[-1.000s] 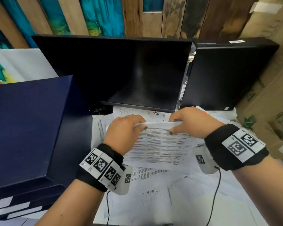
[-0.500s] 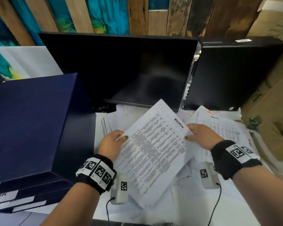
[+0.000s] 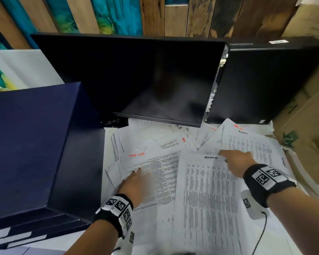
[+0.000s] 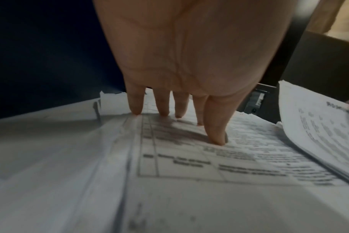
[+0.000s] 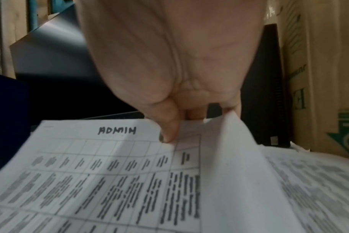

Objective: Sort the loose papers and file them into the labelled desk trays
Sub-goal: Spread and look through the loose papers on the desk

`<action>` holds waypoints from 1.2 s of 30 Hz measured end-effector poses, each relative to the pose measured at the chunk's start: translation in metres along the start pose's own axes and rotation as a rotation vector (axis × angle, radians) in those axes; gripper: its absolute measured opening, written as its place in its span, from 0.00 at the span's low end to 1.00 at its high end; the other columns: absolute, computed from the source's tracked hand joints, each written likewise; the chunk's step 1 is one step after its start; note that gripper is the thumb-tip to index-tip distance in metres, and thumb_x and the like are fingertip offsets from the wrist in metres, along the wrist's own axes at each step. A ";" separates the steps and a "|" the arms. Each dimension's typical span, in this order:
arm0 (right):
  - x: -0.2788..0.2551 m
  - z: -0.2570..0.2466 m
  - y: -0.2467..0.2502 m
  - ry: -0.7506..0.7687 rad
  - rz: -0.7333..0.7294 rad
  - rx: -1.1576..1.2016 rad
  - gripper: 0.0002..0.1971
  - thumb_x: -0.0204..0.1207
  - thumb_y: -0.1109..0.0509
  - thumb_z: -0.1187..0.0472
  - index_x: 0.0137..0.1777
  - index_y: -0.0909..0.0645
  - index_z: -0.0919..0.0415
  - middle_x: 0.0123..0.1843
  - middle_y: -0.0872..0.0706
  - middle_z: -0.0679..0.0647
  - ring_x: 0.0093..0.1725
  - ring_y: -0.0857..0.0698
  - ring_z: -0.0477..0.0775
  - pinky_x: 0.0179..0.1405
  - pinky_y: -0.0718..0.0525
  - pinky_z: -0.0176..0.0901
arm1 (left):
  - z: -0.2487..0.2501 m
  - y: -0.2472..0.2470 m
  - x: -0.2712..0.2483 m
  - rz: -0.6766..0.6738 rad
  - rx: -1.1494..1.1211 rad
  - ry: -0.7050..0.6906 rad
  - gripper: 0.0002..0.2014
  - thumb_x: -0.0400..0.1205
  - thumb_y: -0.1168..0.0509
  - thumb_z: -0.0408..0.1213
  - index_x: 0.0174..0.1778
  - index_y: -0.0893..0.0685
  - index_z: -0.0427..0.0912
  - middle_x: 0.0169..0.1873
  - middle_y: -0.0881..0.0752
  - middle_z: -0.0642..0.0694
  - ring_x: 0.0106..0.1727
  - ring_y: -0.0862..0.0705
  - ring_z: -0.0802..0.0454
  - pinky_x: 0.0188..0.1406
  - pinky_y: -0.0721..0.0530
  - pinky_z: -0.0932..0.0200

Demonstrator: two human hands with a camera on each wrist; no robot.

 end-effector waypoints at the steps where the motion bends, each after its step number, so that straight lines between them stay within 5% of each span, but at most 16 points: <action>1: 0.000 -0.005 -0.005 0.021 0.003 0.016 0.29 0.74 0.50 0.75 0.67 0.27 0.45 0.57 0.15 0.50 0.58 0.18 0.54 0.69 0.35 0.55 | 0.001 0.002 0.001 0.010 0.015 0.004 0.31 0.84 0.40 0.50 0.81 0.47 0.62 0.83 0.57 0.53 0.84 0.57 0.52 0.83 0.52 0.50; 7: 0.003 -0.026 -0.033 0.090 -0.024 0.008 0.25 0.78 0.46 0.70 0.71 0.32 0.45 0.60 0.17 0.47 0.59 0.20 0.52 0.64 0.33 0.53 | 0.021 0.034 0.009 0.114 0.126 0.007 0.34 0.81 0.42 0.57 0.82 0.48 0.59 0.80 0.38 0.48 0.79 0.37 0.47 0.78 0.36 0.49; 12: 0.001 -0.033 -0.042 0.113 -0.031 0.004 0.22 0.81 0.41 0.58 0.74 0.35 0.44 0.62 0.21 0.46 0.61 0.23 0.50 0.67 0.32 0.54 | 0.015 0.049 0.033 0.161 0.054 0.041 0.38 0.77 0.37 0.60 0.81 0.44 0.56 0.82 0.45 0.52 0.82 0.48 0.47 0.82 0.47 0.46; 16: -0.001 -0.036 -0.047 0.129 -0.042 -0.011 0.24 0.81 0.40 0.54 0.76 0.39 0.46 0.66 0.23 0.46 0.67 0.26 0.51 0.70 0.34 0.56 | 0.016 0.058 0.045 0.238 0.112 0.057 0.40 0.72 0.35 0.65 0.78 0.39 0.55 0.74 0.33 0.51 0.75 0.36 0.47 0.77 0.39 0.48; 23: 0.003 -0.038 -0.041 0.098 0.000 0.061 0.20 0.80 0.41 0.61 0.70 0.31 0.45 0.59 0.18 0.46 0.60 0.22 0.51 0.65 0.34 0.52 | 0.020 0.061 0.060 0.230 0.075 0.063 0.11 0.75 0.33 0.57 0.43 0.25 0.57 0.47 0.26 0.53 0.57 0.26 0.49 0.61 0.27 0.52; 28: 0.014 -0.012 -0.026 -0.024 0.057 0.070 0.16 0.82 0.42 0.59 0.69 0.26 0.47 0.61 0.19 0.49 0.61 0.22 0.51 0.66 0.32 0.51 | 0.004 0.078 0.057 0.417 -0.152 0.164 0.07 0.82 0.37 0.41 0.39 0.27 0.48 0.41 0.21 0.49 0.38 0.20 0.50 0.38 0.19 0.56; 30: 0.018 0.009 -0.028 -0.118 0.046 0.075 0.17 0.81 0.40 0.54 0.68 0.25 0.51 0.68 0.24 0.53 0.67 0.25 0.54 0.71 0.31 0.55 | -0.002 0.087 0.052 0.504 -0.116 0.192 0.03 0.81 0.36 0.41 0.44 0.24 0.48 0.47 0.20 0.47 0.44 0.19 0.48 0.46 0.18 0.54; 33: 0.023 0.032 -0.047 -0.207 -0.109 0.160 0.24 0.80 0.38 0.53 0.74 0.31 0.59 0.80 0.37 0.57 0.77 0.34 0.58 0.77 0.34 0.61 | 0.003 0.090 0.048 0.534 -0.018 0.163 0.15 0.79 0.34 0.43 0.62 0.24 0.51 0.61 0.23 0.47 0.62 0.26 0.47 0.65 0.26 0.50; 36: 0.023 0.036 -0.054 -0.216 -0.163 0.266 0.25 0.80 0.38 0.53 0.73 0.35 0.64 0.74 0.28 0.61 0.69 0.24 0.61 0.70 0.26 0.57 | 0.023 0.082 0.048 0.489 -0.014 0.085 0.18 0.80 0.36 0.44 0.66 0.26 0.55 0.65 0.25 0.51 0.66 0.28 0.50 0.70 0.27 0.48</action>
Point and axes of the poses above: each hand's wrist, its own x-axis towards the middle knuckle, its own y-axis out of the back of the hand, z = x × y, the point moved 7 cm from there along x, towards the middle knuckle
